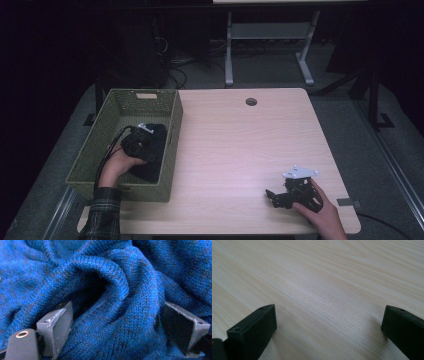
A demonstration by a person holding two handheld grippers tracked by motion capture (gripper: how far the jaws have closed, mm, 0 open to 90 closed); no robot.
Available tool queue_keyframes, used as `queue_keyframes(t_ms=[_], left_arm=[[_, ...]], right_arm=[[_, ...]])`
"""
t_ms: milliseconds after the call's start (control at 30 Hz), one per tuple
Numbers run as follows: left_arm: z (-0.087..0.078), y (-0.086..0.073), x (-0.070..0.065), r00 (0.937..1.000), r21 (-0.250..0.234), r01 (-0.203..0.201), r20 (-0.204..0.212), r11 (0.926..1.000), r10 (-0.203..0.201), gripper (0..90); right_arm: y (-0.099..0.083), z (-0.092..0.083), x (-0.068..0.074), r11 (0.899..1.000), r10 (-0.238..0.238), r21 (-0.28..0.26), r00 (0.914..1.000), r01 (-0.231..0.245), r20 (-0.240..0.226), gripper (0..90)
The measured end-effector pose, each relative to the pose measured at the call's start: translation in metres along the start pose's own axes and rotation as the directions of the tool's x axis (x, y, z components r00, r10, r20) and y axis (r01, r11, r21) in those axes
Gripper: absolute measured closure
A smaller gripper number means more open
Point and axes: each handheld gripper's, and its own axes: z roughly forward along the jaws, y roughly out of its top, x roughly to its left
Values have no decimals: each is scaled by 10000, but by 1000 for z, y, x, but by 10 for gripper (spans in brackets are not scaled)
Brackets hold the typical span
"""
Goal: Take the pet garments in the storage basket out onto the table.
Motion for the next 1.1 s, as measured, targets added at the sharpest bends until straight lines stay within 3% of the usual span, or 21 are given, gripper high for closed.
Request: queue_keyframes(t_ms=[167,333,467,833,1100], left_arm=[[0,1,-1,9998,197,-28,175,9998,24,238],[-3,1,-2,9980,231,-408,500,9989,396,465],[-6,2,-1,9983,353,-253,534,9991,234,577],[-22,4,6,9966,158,90,817,9998,-103,605],[-49,1,15,9938,-707,699,914,9950,-633,608]], right_arm=[[0,0,0,10000,-2,0,10000,2,0,0],[0,0,0,10000,-3,2,10000,3,0,0],[0,0,0,10000,-1,1,10000,1,-1,0],[0,0,0,10000,-14,-4,10000,14,-10,0],[0,0,0,10000,-2,0,10000,2,-7,0]])
